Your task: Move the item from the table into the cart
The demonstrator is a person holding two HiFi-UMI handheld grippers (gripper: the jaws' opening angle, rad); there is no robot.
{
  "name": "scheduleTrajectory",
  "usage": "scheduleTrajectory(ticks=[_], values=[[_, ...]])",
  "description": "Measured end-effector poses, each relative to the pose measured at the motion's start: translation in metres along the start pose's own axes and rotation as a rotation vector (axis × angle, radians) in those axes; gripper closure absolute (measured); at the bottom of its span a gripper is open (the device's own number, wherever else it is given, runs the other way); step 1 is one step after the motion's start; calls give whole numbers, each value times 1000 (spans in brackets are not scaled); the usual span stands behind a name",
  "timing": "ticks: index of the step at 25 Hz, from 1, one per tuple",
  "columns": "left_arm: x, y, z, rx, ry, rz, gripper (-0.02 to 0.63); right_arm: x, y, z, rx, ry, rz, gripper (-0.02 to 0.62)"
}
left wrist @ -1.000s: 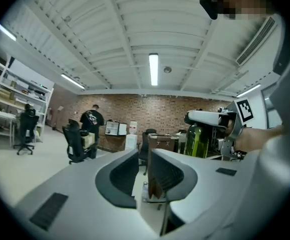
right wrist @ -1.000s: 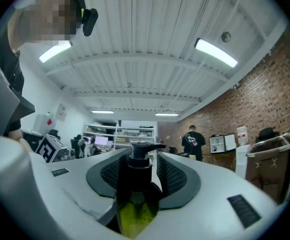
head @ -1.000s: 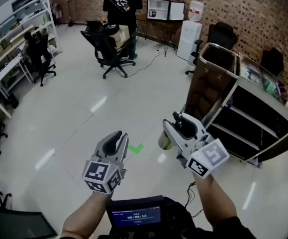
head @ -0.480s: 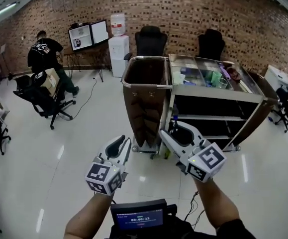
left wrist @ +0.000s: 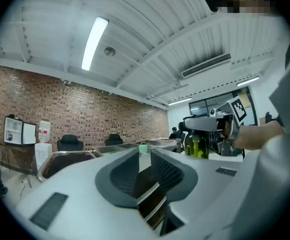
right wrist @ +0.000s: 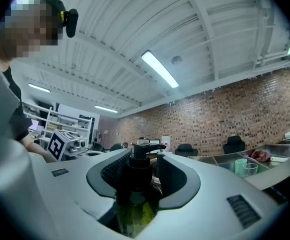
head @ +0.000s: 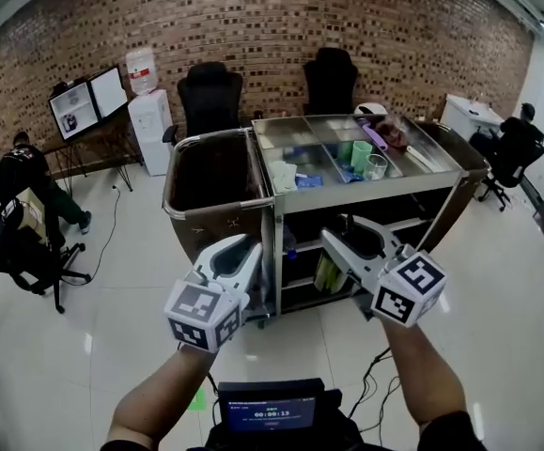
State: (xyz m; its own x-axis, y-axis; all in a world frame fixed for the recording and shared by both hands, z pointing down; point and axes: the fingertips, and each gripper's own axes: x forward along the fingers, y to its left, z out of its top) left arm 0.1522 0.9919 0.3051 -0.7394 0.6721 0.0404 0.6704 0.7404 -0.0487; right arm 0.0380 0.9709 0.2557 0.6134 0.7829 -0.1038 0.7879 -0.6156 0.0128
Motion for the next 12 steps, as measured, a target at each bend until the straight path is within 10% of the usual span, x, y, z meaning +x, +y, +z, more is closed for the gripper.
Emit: scheduleTrajectory(ticks=[12], values=[[241,50,30,-17,14,-168,523,101,-203,22,-12,-12,5,457]])
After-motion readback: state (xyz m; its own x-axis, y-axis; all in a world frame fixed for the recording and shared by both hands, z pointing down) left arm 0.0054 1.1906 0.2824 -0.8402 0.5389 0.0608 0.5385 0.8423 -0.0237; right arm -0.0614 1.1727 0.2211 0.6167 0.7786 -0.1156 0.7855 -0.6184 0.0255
